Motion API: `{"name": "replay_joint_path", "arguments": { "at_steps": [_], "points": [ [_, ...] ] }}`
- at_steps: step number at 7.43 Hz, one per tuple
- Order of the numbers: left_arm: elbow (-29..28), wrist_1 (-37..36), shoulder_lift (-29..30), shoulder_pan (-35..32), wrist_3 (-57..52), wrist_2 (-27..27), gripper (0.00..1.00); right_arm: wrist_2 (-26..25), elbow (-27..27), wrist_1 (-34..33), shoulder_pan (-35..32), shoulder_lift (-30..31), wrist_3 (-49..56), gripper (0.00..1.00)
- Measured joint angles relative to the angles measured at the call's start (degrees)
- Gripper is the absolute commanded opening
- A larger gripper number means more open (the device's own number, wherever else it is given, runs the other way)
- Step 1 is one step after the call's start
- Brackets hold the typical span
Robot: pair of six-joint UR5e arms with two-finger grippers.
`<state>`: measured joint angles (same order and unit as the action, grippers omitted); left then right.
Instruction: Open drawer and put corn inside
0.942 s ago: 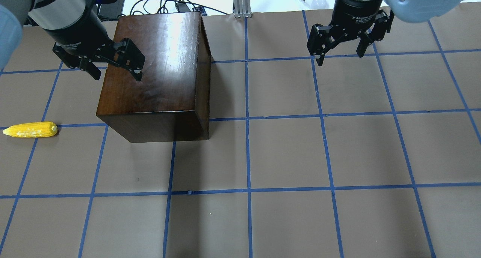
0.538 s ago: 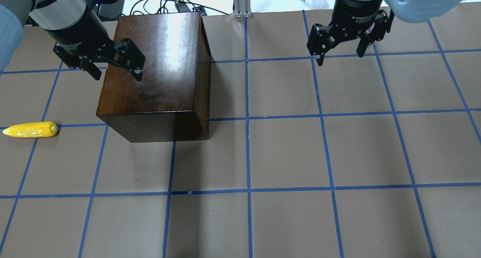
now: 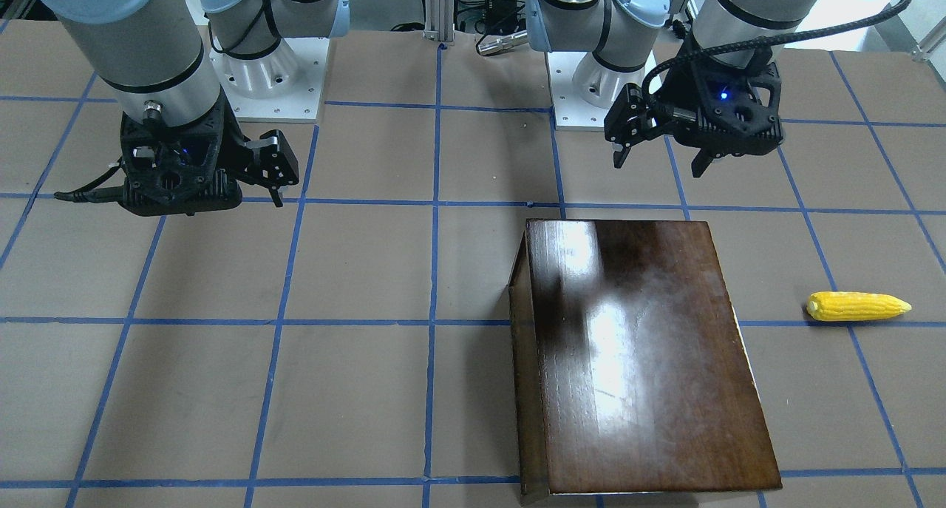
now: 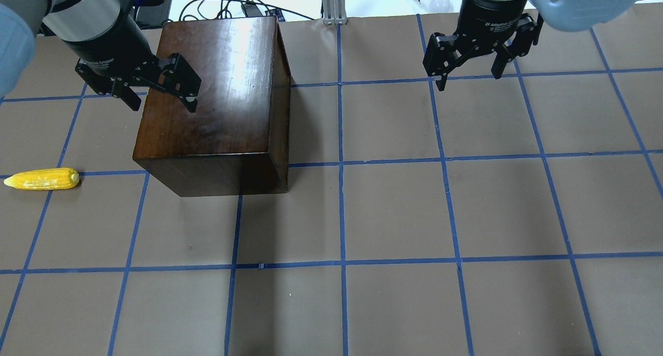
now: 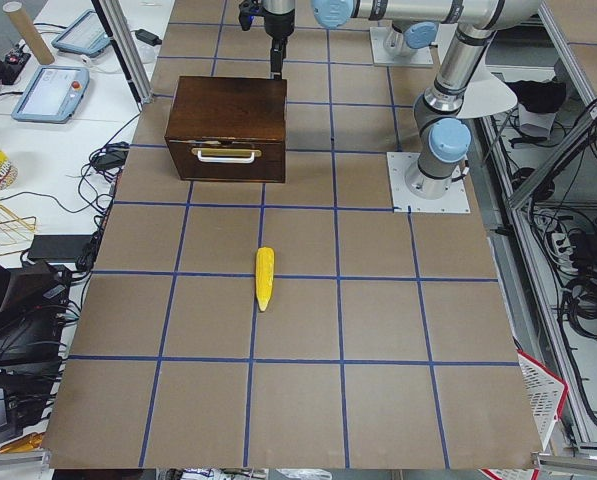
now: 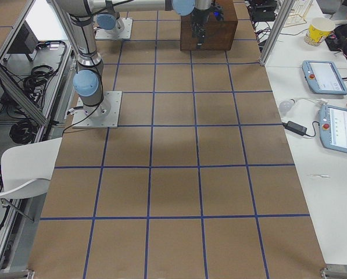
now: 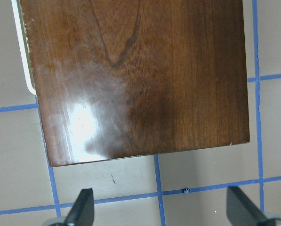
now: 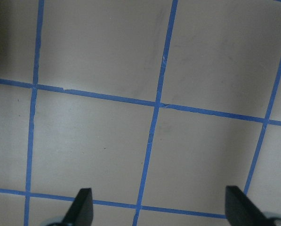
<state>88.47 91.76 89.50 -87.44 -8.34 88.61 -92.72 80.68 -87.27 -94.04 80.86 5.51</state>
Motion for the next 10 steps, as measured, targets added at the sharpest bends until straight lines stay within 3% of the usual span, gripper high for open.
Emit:
{"name": "replay_joint_path", "arguments": {
  "at_steps": [5, 10],
  "points": [
    [-0.5, 3.0, -0.5, 0.1, 2.9, 4.1, 1.00, 0.0, 0.0, 0.1, 0.0, 0.0, 0.0, 1.00],
    [-1.1, 0.1, 2.1, 3.0, 1.6, 0.6, 1.00, 0.0, 0.0, 0.1, 0.0, 0.0, 0.0, 1.00]
  ]
}}
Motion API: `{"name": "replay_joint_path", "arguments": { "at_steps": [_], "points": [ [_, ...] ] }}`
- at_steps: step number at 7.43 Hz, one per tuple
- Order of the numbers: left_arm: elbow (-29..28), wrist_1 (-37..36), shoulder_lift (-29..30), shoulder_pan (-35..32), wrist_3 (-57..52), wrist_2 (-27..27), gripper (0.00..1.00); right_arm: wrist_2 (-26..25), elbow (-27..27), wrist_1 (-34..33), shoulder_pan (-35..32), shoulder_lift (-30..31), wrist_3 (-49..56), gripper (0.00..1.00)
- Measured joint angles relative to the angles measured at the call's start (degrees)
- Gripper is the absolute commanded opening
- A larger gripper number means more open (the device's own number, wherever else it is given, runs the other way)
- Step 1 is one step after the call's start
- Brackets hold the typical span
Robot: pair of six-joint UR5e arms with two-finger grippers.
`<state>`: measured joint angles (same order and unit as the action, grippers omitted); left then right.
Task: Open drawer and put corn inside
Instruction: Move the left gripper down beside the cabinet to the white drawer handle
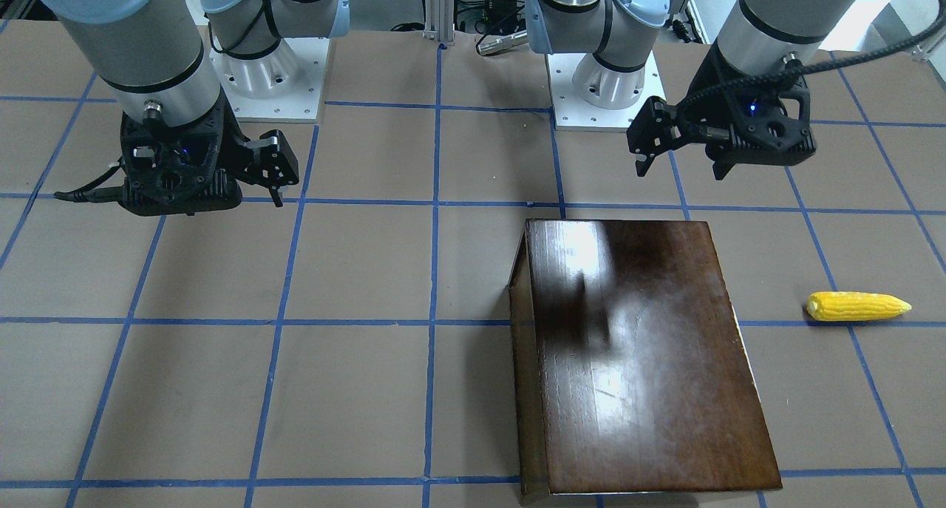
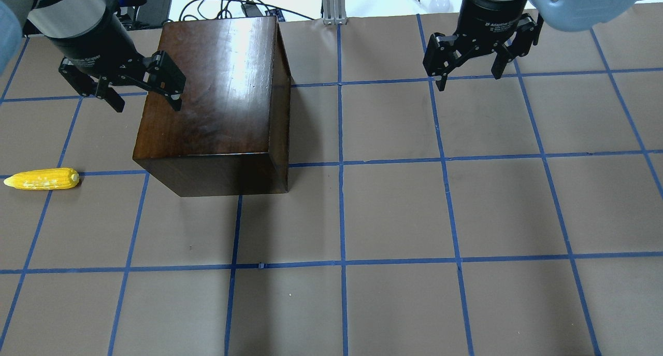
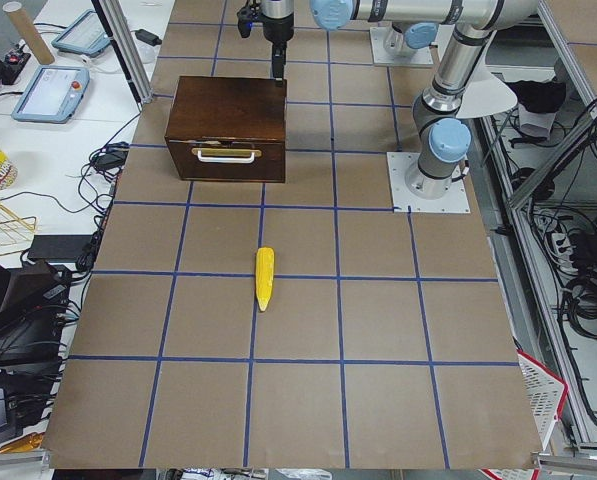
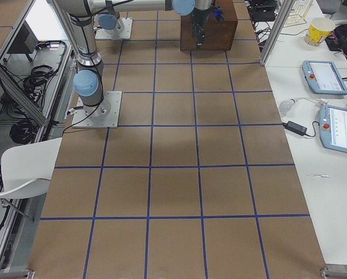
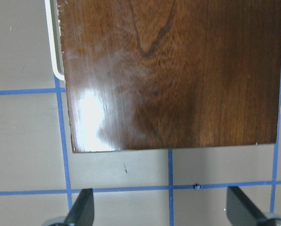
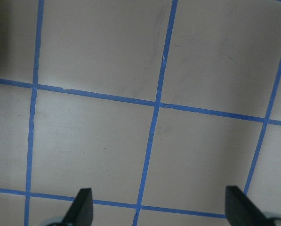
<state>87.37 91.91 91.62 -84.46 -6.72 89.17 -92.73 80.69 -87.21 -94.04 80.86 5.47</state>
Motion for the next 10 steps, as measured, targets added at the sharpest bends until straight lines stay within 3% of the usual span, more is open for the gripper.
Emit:
{"name": "replay_joint_path", "arguments": {
  "at_steps": [4, 7, 10],
  "points": [
    [-4.2, -2.1, 6.0, 10.5, -5.0, -7.2, 1.00, 0.0, 0.0, -0.1, 0.0, 0.0, 0.0, 1.00],
    [-5.2, -1.8, 11.3, 19.3, -15.8, -8.7, 1.00, 0.0, 0.0, 0.0, 0.0, 0.0, 0.0, 1.00],
    [-4.9, -4.2, 17.4, 22.9, -21.8, -10.6, 1.00, 0.0, 0.0, 0.0, 0.0, 0.0, 0.1, 1.00]
  ]
}}
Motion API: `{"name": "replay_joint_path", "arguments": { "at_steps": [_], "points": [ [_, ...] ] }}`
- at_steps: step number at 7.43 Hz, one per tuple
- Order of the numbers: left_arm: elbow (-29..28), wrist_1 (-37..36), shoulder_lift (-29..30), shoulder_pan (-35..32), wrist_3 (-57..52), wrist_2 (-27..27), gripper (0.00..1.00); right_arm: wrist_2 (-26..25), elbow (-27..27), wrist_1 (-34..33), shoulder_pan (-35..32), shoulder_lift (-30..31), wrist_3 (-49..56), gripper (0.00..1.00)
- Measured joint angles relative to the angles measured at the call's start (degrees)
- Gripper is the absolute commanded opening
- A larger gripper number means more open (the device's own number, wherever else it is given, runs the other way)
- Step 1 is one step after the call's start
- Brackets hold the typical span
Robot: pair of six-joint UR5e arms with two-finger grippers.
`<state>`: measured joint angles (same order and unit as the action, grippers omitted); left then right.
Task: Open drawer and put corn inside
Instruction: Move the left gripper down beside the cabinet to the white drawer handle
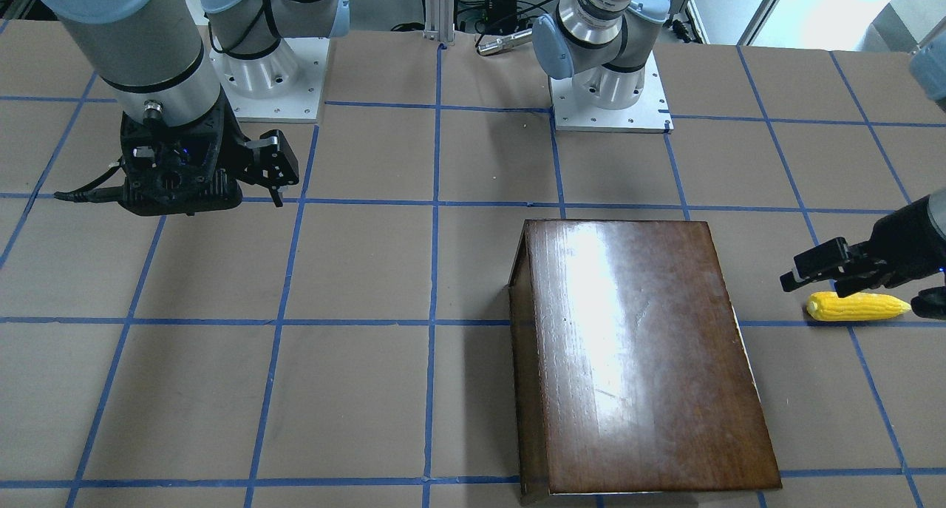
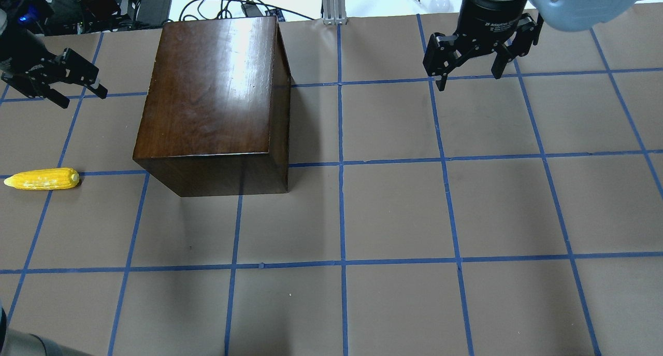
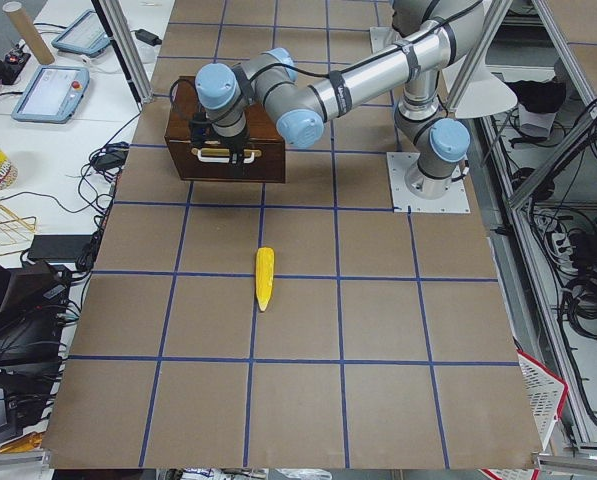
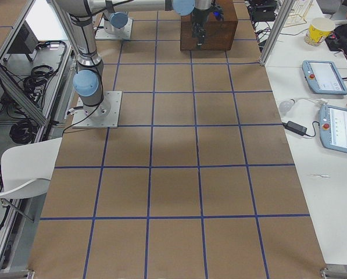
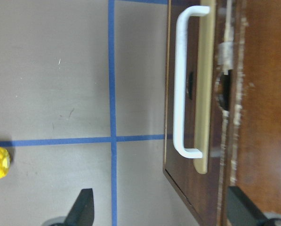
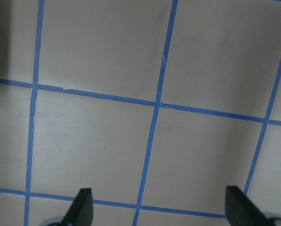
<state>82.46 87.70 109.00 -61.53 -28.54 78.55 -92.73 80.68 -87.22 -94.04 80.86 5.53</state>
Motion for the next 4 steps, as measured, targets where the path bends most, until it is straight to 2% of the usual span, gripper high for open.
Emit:
{"name": "replay_joint_path", "arguments": {
  "at_steps": [4],
  "points": [
    [0.4, -1.6, 4.7, 0.3, -0.3, -4.8, 1.00, 0.0, 0.0, 0.0, 0.0, 0.0, -0.1, 1.00]
  ]
}}
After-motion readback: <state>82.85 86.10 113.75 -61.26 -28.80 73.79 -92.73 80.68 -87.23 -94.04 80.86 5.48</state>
